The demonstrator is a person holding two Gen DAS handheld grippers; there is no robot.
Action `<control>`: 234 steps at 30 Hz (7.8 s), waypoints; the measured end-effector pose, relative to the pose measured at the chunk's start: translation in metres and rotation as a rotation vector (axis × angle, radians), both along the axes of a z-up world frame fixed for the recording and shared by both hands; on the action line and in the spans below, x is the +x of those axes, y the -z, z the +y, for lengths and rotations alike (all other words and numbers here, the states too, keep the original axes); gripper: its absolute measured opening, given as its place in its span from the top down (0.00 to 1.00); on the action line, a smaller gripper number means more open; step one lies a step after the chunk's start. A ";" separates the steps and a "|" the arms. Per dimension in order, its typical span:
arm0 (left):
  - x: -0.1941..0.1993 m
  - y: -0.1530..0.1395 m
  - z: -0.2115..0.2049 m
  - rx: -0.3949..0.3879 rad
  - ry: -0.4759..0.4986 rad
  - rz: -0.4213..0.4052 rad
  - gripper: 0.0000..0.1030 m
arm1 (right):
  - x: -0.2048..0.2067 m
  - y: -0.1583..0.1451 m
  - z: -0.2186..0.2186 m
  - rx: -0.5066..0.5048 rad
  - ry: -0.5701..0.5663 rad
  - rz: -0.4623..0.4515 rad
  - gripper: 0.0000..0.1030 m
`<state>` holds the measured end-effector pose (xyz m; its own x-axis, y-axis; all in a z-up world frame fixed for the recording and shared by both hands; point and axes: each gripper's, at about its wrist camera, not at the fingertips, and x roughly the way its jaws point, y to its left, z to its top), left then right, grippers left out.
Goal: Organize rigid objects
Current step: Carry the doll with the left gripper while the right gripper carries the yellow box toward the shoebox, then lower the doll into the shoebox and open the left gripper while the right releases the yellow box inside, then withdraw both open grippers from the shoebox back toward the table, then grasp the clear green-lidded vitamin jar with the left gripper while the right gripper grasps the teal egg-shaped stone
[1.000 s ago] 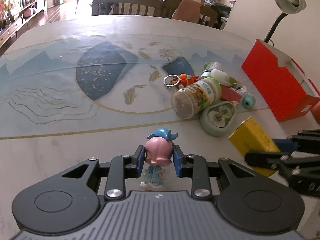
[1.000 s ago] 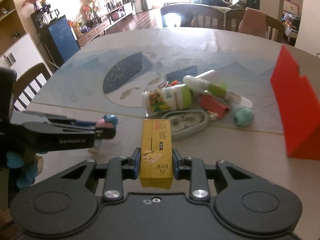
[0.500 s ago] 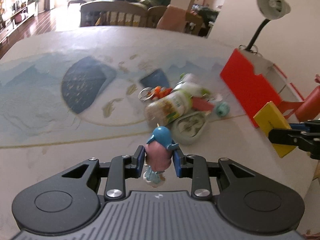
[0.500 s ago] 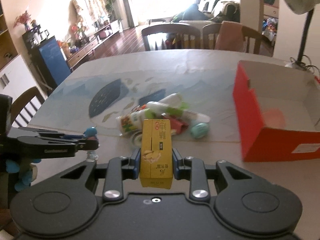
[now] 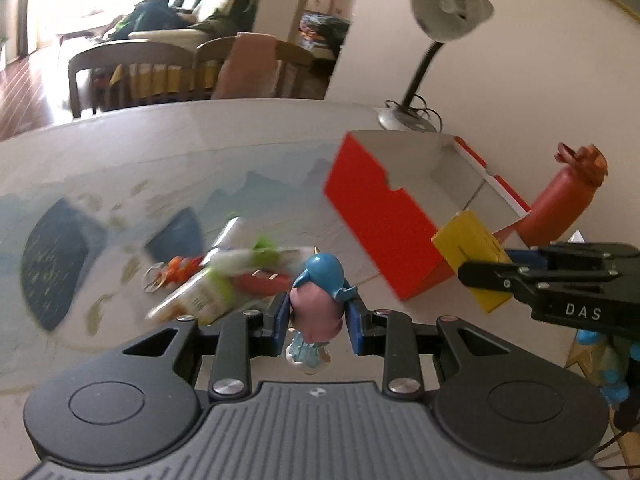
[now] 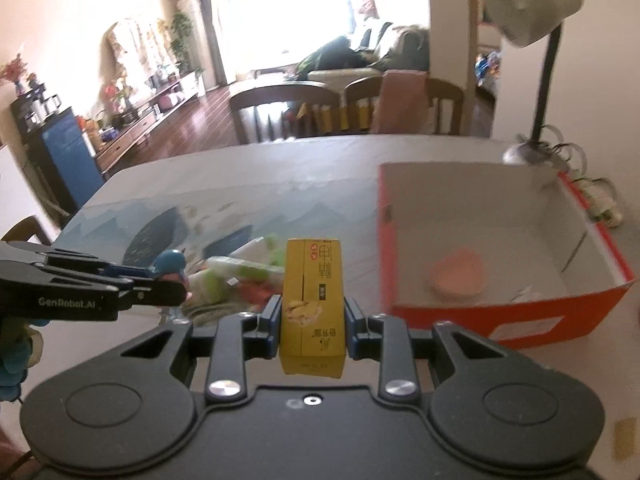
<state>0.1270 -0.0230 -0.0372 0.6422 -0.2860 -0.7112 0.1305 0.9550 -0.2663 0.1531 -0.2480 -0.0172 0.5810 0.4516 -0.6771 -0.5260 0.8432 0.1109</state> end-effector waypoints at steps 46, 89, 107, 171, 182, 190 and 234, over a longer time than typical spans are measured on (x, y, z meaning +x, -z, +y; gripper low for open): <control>0.240 0.055 -0.218 0.396 0.185 0.144 0.72 | 0.171 0.085 -0.096 -0.224 0.171 0.107 0.72; 0.223 0.041 -0.208 0.258 0.171 0.172 0.44 | 0.147 0.042 -0.115 -0.052 0.183 0.093 0.50; 0.155 -0.013 -0.159 0.159 0.164 0.039 0.44 | 0.090 0.003 -0.096 0.026 0.156 0.027 0.31; -0.030 0.038 0.088 -0.039 -0.221 0.011 0.03 | -0.001 0.042 0.073 -0.023 -0.097 0.094 0.12; 0.002 0.074 0.078 -0.020 -0.191 0.053 0.04 | 0.033 0.083 0.083 -0.089 -0.072 0.112 0.17; 0.027 0.100 0.073 0.009 -0.207 0.089 0.04 | 0.051 0.108 0.089 -0.127 -0.055 0.134 0.25; 0.042 0.120 0.069 -0.037 -0.390 0.113 0.13 | 0.059 0.129 0.110 -0.187 -0.059 0.081 0.64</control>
